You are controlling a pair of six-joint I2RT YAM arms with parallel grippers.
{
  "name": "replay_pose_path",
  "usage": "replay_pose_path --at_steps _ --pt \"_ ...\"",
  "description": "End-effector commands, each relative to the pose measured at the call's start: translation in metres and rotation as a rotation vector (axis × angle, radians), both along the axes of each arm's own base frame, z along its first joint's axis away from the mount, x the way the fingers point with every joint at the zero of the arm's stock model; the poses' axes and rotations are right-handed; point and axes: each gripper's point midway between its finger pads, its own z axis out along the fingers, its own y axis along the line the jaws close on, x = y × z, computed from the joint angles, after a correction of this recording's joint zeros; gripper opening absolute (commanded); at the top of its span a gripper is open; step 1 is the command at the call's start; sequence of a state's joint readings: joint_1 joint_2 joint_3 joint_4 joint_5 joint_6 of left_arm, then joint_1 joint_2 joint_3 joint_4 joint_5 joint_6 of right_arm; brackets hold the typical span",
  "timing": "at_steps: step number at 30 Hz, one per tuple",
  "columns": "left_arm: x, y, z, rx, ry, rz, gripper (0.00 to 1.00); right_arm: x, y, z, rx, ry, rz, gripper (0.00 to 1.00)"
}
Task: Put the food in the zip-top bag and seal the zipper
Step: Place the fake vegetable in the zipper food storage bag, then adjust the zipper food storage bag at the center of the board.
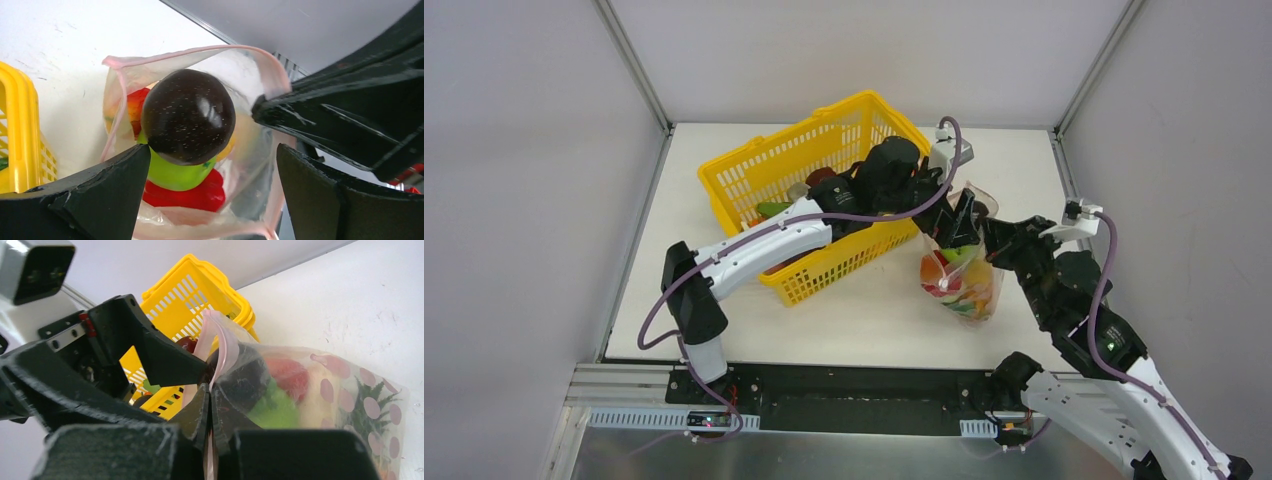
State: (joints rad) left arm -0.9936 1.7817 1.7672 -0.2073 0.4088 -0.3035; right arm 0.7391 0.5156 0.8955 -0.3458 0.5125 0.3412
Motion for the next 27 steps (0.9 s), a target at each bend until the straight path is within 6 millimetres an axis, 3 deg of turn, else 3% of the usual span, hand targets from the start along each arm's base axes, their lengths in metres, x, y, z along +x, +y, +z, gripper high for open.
replay_pose_path --at_steps 1,7,16,21,27 --pt "-0.025 0.01 0.059 -0.121 -0.047 -0.062 0.99 0.003 -0.002 0.026 0.109 -0.073 -0.029 0.0" --pt "-0.026 0.036 0.066 -0.083 -0.102 -0.011 0.99 0.004 -0.004 0.023 0.106 -0.068 -0.046 0.0" --pt "-0.002 0.079 0.006 0.151 -0.054 0.231 0.96 0.006 -0.004 0.019 0.101 -0.063 -0.053 0.0" --pt "-0.004 0.073 -0.023 0.186 0.052 0.254 0.86 0.006 -0.002 0.021 0.1 -0.068 -0.044 0.0" --pt "0.004 0.06 -0.043 0.212 0.113 0.288 0.77 0.003 -0.002 0.024 0.109 -0.077 -0.029 0.0"
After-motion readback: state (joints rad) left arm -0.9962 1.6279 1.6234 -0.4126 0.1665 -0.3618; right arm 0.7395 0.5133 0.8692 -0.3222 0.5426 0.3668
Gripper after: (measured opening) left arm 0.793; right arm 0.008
